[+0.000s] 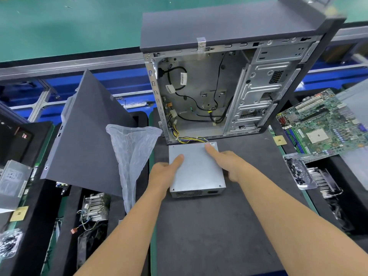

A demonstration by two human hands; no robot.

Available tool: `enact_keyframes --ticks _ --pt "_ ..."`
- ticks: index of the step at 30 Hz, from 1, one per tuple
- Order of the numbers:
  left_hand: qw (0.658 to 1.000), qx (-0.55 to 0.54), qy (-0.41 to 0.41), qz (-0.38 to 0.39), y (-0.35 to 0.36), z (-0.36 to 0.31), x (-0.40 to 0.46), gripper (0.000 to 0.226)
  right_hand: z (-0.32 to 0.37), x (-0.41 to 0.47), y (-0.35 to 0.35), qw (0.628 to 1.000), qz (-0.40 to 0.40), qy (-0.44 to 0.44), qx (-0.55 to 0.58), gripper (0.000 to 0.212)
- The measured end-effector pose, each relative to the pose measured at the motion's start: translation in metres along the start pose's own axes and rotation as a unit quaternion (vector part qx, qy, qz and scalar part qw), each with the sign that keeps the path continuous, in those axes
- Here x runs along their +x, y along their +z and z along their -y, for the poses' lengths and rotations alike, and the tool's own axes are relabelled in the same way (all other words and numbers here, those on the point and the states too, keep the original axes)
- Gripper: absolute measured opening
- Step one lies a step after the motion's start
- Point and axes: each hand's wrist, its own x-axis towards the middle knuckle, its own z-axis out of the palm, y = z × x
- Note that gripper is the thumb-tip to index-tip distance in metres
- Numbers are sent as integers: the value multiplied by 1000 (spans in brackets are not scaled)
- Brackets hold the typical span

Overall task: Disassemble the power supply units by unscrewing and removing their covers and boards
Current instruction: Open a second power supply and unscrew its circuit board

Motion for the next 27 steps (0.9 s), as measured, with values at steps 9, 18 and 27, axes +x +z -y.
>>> enact_keyframes --ticks 9,18,27 --pt "1000 -7 -23 8 10 -17 16 58 8 7 13 998 -56 9 -2 77" --pt "999 15 -49 15 7 -27 16 85 17 14 13 997 -26 12 -70 77" --pt "998 14 -58 35 6 -34 14 86 20 13 12 997 -24 16 -65 80"
